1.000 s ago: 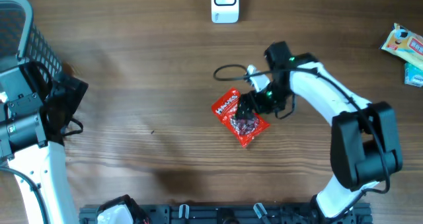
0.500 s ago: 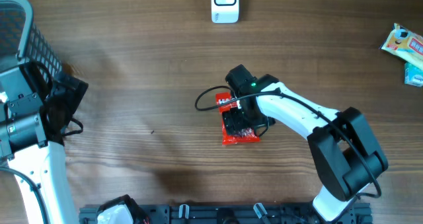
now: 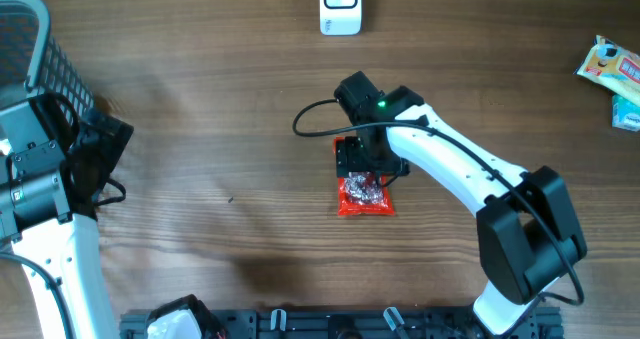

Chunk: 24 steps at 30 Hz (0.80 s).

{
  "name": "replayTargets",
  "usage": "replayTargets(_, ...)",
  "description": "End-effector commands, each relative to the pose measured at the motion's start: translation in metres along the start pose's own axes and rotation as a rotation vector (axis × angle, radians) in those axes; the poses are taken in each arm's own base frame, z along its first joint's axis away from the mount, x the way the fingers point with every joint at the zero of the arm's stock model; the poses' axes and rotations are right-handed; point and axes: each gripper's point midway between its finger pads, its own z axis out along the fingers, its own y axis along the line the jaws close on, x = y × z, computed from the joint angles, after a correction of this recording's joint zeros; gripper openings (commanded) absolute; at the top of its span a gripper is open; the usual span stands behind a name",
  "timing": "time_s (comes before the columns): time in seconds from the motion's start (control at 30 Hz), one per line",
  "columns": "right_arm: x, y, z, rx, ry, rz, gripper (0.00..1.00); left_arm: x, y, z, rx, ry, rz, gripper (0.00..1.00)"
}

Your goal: Scan the item barcode

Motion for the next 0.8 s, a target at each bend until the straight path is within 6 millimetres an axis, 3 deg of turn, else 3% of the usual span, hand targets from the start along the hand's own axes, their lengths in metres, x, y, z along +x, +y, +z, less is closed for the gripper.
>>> replayTargets(0.0, 0.009, -0.002, 0.015, -0.016, 0.024, 0.039, 0.84, -0.003, 0.003, 0.001, -0.013, -0.01, -0.018, 1.0)
replayTargets(0.2, 0.011, -0.009, 0.029, 0.004, 0.008, 0.045, 0.68, -0.003, 0.003, 0.001, -0.013, -0.01, -0.018, 1.0)
replayTargets(0.37, 0.018, -0.023, 0.041, 0.058, 0.007, 0.049, 0.62, -0.003, 0.003, 0.001, -0.013, -0.01, -0.018, 1.0)
replayTargets(0.43, 0.016, -0.022, 0.04, 0.054, -0.001, 0.048, 0.57, -0.003, 0.003, 0.001, -0.013, -0.01, -0.018, 1.0)
replayTargets(0.57, 0.016, -0.022, 0.039, 0.054, 0.001, 0.049, 0.36, -0.003, 0.003, 0.001, -0.013, -0.01, -0.018, 1.0)
replayTargets(0.77, 0.006, -0.015, 0.021, 0.048, -0.01, 0.026, 0.31, -0.003, 0.003, 0.001, -0.013, -0.01, -0.018, 1.0)
